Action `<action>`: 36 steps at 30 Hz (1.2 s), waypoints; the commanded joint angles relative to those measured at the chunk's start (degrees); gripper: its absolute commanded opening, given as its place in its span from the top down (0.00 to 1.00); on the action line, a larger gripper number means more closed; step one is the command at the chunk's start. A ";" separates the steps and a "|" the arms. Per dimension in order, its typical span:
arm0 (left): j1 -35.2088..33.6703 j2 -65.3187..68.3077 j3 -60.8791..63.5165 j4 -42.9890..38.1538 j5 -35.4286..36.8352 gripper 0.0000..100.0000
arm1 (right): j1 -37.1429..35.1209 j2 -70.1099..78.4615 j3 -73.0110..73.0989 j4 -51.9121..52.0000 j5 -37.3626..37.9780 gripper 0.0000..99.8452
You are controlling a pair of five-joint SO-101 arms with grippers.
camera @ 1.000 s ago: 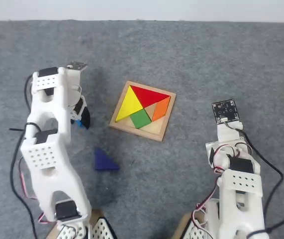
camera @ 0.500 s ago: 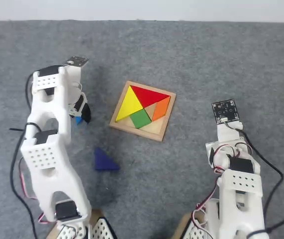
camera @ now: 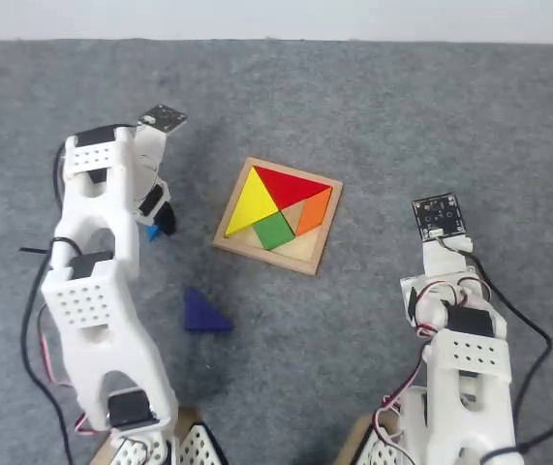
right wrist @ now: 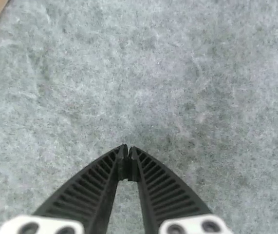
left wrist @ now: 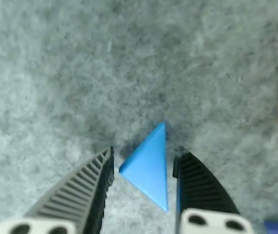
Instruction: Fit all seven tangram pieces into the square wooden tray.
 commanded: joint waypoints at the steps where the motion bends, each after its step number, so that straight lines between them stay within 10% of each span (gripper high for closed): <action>1: -0.35 -2.99 -1.71 0.26 -0.97 0.81 | -0.31 0.13 -1.67 -0.22 0.53 0.98; 23: 14.68 -4.22 -18.77 20.66 5.36 0.89 | -0.31 0.13 -1.67 -0.40 0.44 0.98; 29: 28.22 -6.68 -15.78 20.40 -2.90 0.89 | 0.04 0.13 -1.67 -0.40 0.62 0.98; 36: 27.78 -5.45 -15.69 18.99 -19.43 0.89 | 0.13 -0.22 -1.76 -0.40 0.62 0.98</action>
